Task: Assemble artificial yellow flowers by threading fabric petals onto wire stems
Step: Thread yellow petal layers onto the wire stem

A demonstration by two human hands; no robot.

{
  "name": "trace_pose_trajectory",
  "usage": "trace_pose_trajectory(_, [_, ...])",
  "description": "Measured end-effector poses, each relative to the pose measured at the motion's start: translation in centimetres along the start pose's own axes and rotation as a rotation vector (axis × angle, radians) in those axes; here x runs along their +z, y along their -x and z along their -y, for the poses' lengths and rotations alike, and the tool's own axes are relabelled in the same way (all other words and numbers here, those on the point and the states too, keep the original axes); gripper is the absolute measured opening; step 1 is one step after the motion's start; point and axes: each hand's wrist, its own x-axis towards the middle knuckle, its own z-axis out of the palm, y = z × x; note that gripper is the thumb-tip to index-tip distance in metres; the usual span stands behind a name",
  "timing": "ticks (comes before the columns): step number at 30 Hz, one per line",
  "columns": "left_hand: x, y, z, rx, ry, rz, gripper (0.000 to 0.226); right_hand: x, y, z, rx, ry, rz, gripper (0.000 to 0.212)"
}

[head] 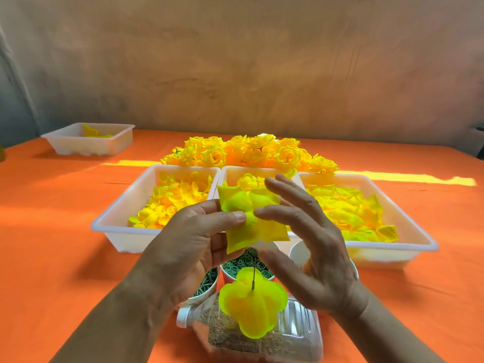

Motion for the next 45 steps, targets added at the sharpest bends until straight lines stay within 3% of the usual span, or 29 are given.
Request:
trace_pose_trajectory(5, [-0.4,-0.1,0.1,0.002,-0.006,-0.014,0.024,-0.2,-0.2,0.2,0.342,-0.280,-0.150,0.024])
trace_pose_trajectory(10, [-0.3,0.1,0.1,-0.008,-0.007,-0.001,0.027,0.0,-0.9,0.1,0.702,-0.630,-0.051,0.027])
trace_pose_trajectory(15, [0.0,0.7,0.2,-0.026,-0.065,0.012,0.027,-0.2,-1.0,0.6,0.716,-0.747,-0.002,0.039])
trace_pose_trajectory(22, [0.0,1.4,0.4,-0.048,-0.068,0.006,0.022,-0.2,-0.4,1.0,0.713,-0.775,0.013,0.025])
trace_pose_trajectory(27, [-0.2,1.9,0.8,-0.086,-0.098,0.011,0.032,0.0,0.3,1.4,0.751,-0.787,0.042,0.011])
trace_pose_trajectory(32, [-0.5,2.0,1.5,-0.109,-0.095,0.003,0.026,0.1,0.9,1.5,0.809,-0.807,0.071,0.011])
trace_pose_trajectory(43, [-0.2,1.9,1.9,-0.146,-0.114,-0.010,0.044,0.3,1.5,1.3,0.853,-0.809,0.069,0.010])
trace_pose_trajectory(45, [0.0,1.9,1.7,-0.122,-0.103,-0.023,0.037,0.3,1.4,1.4,0.851,-0.813,0.066,0.010])
